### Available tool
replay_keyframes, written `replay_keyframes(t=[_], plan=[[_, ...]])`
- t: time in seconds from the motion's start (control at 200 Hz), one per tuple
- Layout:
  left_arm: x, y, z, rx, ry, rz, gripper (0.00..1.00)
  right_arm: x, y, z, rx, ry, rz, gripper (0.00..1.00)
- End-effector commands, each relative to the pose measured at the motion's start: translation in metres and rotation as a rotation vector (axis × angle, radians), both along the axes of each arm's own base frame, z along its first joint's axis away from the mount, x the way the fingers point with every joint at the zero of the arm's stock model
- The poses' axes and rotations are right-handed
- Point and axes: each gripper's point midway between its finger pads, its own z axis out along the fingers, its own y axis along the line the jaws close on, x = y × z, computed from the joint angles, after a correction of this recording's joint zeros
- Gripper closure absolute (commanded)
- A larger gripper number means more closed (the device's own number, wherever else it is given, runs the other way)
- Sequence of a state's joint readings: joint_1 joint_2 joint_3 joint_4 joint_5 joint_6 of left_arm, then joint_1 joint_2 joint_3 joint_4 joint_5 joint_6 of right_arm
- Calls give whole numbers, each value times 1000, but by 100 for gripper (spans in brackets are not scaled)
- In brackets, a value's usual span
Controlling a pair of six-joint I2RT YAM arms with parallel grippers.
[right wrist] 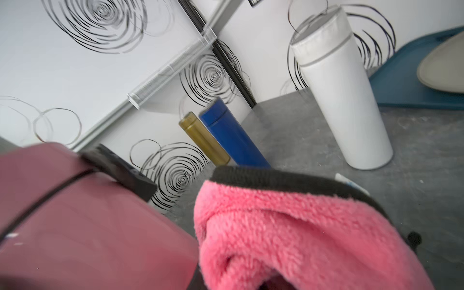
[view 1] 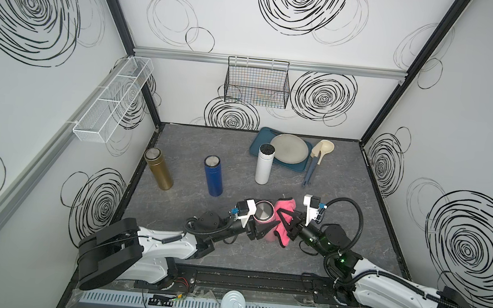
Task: Wipe the surface of the thermos
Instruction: Wipe the dirt from the surface of the thermos.
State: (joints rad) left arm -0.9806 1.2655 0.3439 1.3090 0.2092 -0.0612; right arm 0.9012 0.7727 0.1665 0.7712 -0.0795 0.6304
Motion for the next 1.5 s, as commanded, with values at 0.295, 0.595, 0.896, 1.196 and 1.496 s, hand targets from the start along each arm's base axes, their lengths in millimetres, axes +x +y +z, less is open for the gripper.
replay_keyframes(t=[0.295,0.595,0.896,1.196,1.496], plan=[[-24,-4,35,-68,-169,-156,100,-17,7,37,87,-78,86,100],[-22,-10,34,-42,-173,-169,100,-16,-10,17,49,-59,32,100],[-16,-16,32,-19,-182,-166,100,-50,14,115,118,-309,180,100],[-13,-18,32,10,-195,-152,100,-13,7,22,38,-60,68,100],[-16,-9,44,-9,-235,-121,100,-16,-3,-11,46,41,62,100]])
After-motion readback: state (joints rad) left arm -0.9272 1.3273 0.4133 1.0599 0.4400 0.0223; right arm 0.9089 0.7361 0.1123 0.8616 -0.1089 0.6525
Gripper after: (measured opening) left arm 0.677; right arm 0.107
